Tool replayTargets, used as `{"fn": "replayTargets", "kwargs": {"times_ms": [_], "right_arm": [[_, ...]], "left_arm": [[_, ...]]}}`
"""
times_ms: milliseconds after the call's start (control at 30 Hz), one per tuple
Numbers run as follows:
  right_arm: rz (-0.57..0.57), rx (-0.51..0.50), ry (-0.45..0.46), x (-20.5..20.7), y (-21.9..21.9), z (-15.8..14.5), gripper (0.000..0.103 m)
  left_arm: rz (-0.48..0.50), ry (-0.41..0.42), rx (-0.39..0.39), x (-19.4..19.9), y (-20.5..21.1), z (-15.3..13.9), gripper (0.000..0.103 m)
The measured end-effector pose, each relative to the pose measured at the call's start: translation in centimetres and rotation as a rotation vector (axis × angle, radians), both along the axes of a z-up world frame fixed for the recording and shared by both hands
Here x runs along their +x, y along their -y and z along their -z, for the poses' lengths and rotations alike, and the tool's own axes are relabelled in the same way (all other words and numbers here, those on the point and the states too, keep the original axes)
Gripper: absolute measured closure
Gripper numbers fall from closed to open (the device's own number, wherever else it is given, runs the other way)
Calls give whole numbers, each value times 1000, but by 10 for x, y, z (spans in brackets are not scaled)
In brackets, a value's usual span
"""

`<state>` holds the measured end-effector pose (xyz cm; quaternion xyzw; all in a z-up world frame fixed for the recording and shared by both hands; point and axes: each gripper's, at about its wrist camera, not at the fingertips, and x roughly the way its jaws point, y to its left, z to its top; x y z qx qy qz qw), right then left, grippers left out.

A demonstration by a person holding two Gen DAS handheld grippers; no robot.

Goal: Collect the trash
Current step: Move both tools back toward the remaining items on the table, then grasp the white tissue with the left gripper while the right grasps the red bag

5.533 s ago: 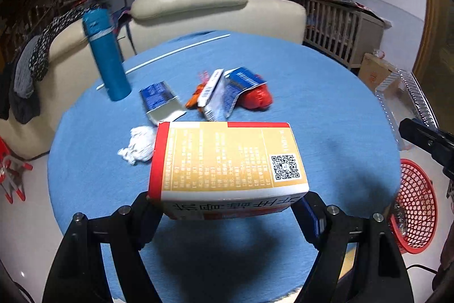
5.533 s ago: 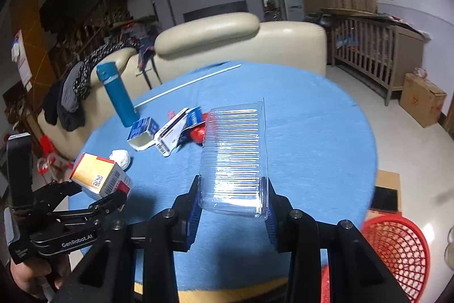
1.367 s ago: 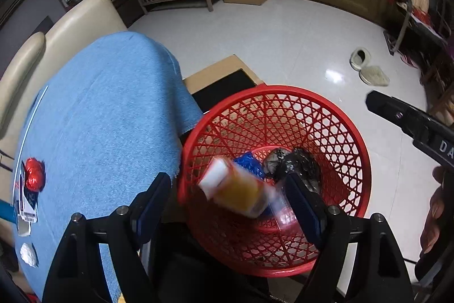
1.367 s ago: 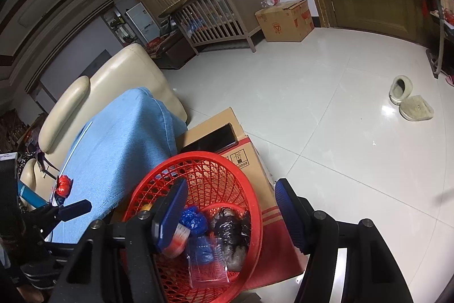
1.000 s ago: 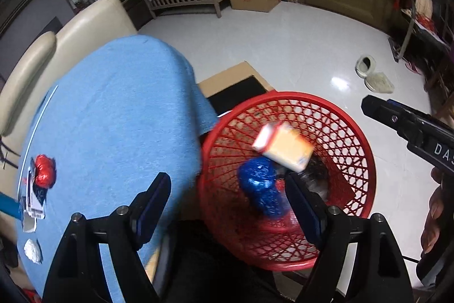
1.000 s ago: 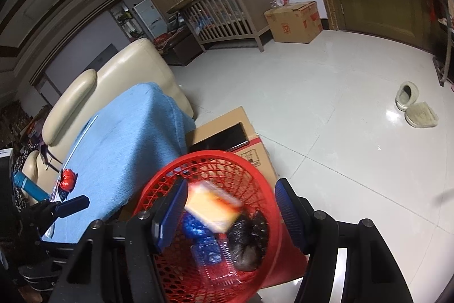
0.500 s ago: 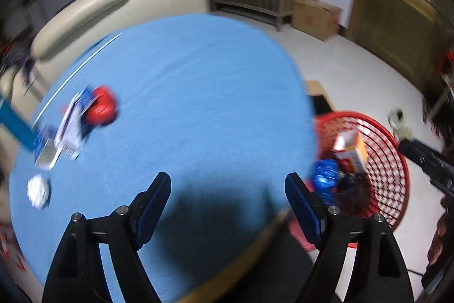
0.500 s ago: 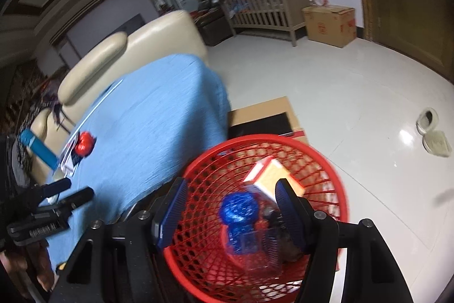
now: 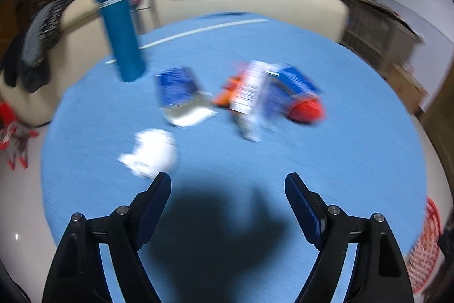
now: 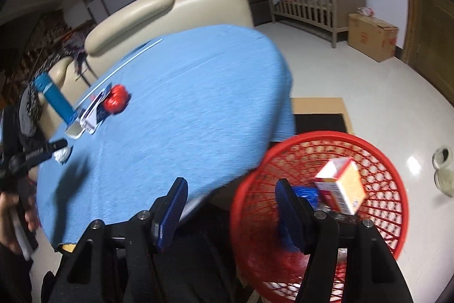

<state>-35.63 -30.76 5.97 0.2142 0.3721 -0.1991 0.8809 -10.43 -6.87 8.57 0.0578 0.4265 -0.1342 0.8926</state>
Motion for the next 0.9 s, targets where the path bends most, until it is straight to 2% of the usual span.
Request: {"fn": "replayTargets", "kwargs": {"times_ms": [200,233,267,300,333,533,700,767,900], "right_arm": [[-63,-24,-42,36,-25,-2,35],[-72,-28,-49,43,-28,-2,35],[-79,-32,-55,49,-32,-2,35],[-90,-40,-62,58,-35,-3,35],[-99,-47,-67,67,-38,-5,35],[-178,-89,-69,129,-59,-19,35],[-313,-131,-22,203,-91,-34,35],[-341,-124,-13,229,-95,-31,35],[-346,-142,-83,273,-99,-9,35]], "left_arm": [[-75,-19,17,49,-27,21,20],[-72,-20,19,53,-30,28,24],[-58,-24,24,56,-30,34,62],[-45,-53,41,60,-28,43,82],[-43,-43,33,59,-29,47,78],[-7,26,2,50,-35,58,78],[-7,10,-62,50,-45,60,78],[-7,8,-69,46,-46,58,78],[-7,5,-74,47,-47,59,78]]}}
